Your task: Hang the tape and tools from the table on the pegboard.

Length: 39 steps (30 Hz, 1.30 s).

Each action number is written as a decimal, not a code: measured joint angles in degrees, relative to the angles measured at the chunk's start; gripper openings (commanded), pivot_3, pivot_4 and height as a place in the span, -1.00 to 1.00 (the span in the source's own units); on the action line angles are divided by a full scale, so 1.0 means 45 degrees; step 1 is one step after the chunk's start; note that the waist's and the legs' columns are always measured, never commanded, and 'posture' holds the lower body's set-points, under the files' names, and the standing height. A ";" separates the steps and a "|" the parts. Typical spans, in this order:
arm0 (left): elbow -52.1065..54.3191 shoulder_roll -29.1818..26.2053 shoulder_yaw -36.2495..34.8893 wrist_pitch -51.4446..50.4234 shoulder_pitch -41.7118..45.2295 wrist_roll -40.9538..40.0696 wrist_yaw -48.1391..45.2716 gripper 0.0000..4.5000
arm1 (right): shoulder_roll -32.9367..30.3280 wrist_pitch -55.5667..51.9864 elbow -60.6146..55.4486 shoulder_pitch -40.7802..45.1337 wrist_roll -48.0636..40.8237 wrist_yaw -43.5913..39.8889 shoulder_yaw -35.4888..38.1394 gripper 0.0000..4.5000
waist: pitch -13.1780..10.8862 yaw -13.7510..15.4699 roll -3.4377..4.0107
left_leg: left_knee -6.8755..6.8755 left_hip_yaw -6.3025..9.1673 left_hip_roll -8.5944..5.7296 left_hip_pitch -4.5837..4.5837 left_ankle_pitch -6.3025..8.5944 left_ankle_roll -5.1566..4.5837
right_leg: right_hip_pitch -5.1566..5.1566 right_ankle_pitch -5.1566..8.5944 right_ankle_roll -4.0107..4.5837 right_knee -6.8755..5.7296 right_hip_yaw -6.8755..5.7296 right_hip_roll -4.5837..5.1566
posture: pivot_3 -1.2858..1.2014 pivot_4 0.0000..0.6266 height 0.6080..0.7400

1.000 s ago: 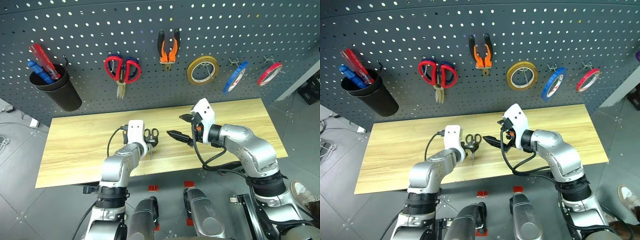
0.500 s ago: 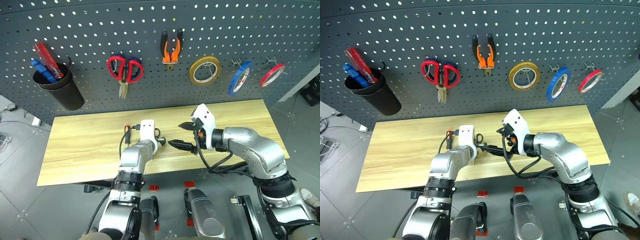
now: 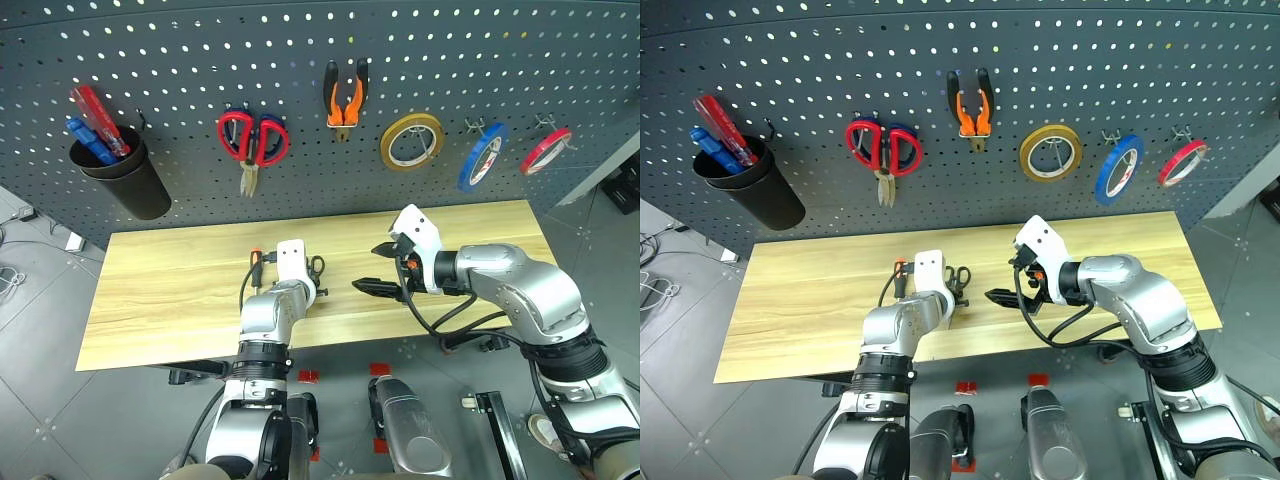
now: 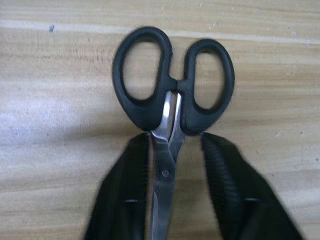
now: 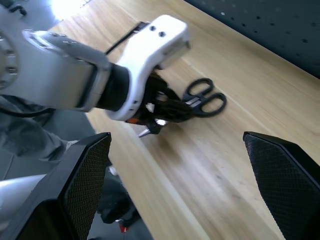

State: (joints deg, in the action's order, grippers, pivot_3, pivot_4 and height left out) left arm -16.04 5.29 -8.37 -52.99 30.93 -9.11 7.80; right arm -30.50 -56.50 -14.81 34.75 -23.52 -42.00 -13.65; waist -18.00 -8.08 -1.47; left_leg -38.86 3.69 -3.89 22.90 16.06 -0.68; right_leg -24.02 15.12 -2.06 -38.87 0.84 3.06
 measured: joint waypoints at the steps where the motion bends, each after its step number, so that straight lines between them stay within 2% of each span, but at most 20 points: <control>1: 0.0040 0.0004 -0.0013 -0.0041 -0.0047 -0.0053 -0.0059 -0.84 | -0.0043 0.0026 0.0098 0.0064 0.0029 -0.0045 0.0000 1.00 | 0.0000 0.0004 0.0000 | 0.0000 0.0002 0.0000 0.0001 0.0000 0.0000 | -0.0001 0.0000 0.0000 0.0000 -0.0003 0.0000 | -0.23 0.07 1.00; 5: 0.0754 0.0046 0.0149 -0.0352 -0.0621 -0.0181 -0.0315 -0.84 | -0.0516 0.0755 0.0570 0.0204 0.0362 -0.0528 -0.0139 1.00 | -0.0001 -0.0008 -0.0001 | 0.0003 -0.0003 0.0000 0.0004 0.0001 0.0002 | -0.0002 0.0000 0.0000 0.0011 0.0002 0.0000 | -0.23 0.06 1.00; 12: 0.1734 -0.0435 0.0373 -0.0973 -0.1243 -0.0260 -0.0796 -0.84 | -0.1656 0.4335 0.1312 0.0276 0.1024 -0.3359 -0.0731 1.00 | -0.0001 -0.0097 -0.0003 | 0.0009 -0.0009 0.0004 0.0000 0.0002 0.0003 | 0.0001 0.0008 -0.0015 0.0014 -0.0002 -0.0008 | -0.22 0.04 1.00; 18: 0.1936 -0.0619 0.0541 -0.1017 -0.1365 -0.0251 -0.0994 -0.84 | -0.1969 0.6058 0.2079 0.0290 0.1643 -0.4878 -0.1051 1.00 | -0.0002 -0.0095 -0.0003 | 0.0007 -0.0009 0.0004 0.0001 0.0002 0.0005 | 0.0000 0.0003 -0.0006 0.0018 0.0003 -0.0005 | -0.22 0.03 1.00; 24: 0.2486 -0.0862 0.1132 -0.0901 -0.1855 -0.0163 -0.1265 -0.84 | -0.1870 0.6518 0.2466 0.0362 0.2095 -0.5111 -0.1150 1.00 | -0.0002 -0.0091 -0.0003 | 0.0008 -0.0006 0.0007 0.0004 0.0003 0.0011 | -0.0003 0.0002 -0.0005 0.0018 0.0005 -0.0005 | -0.22 0.01 1.00; 28: 0.3812 -0.1541 0.1966 -0.0267 -0.3053 0.0317 -0.1419 -0.84 | -0.1821 0.6514 0.2449 0.0359 0.2108 -0.5047 -0.1110 1.00 | -0.0011 -0.0104 -0.0012 | 0.0012 -0.0007 0.0018 0.0017 0.0005 0.0018 | -0.0019 0.0000 -0.0002 0.0026 0.0009 -0.0007 | -0.23 0.01 1.00; 30: 0.4985 -0.1862 0.2061 0.0417 -0.3823 0.0511 -0.1497 -0.84 | -0.1831 0.6514 0.2450 0.0319 0.2110 -0.4862 -0.0906 1.00 | -0.0021 -0.0083 -0.0016 | 0.0014 -0.0003 0.0025 0.0026 0.0006 0.0022 | -0.0028 -0.0001 0.0001 0.0029 0.0006 -0.0010 | -0.23 0.01 1.00; 34: 0.7853 -0.3352 0.2617 0.2599 -0.5200 0.1419 -0.1827 -0.84 | -0.1639 0.6844 0.2372 0.0131 0.2146 -0.4162 -0.0202 1.00 | -0.0024 -0.0054 -0.0020 | 0.0025 0.0001 0.0031 0.0033 0.0011 0.0021 | -0.0025 -0.0004 0.0006 0.0063 0.0008 -0.0011 | -0.22 0.00 1.00; 39: 1.0155 -0.3788 0.2683 0.4998 -0.6843 0.2327 -0.1744 -0.84 | -0.1246 0.7745 0.2043 -0.0071 0.2249 -0.3567 0.0278 1.00 | -0.0023 -0.0039 -0.0018 | 0.0031 -0.0004 0.0032 0.0048 0.0025 0.0003 | -0.0025 -0.0005 0.0009 0.0109 0.0009 -0.0010 | -0.22 -0.01 1.00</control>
State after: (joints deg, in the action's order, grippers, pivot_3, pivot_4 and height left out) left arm 29.66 -11.76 3.70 -30.50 0.14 1.37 -0.05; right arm -36.11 -21.65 -5.62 34.43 -13.40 -58.05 -12.39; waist -18.10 -8.26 -1.55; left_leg -38.72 3.67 -3.74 23.11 16.18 -0.66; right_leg -24.13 15.10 -2.03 -38.38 0.88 3.01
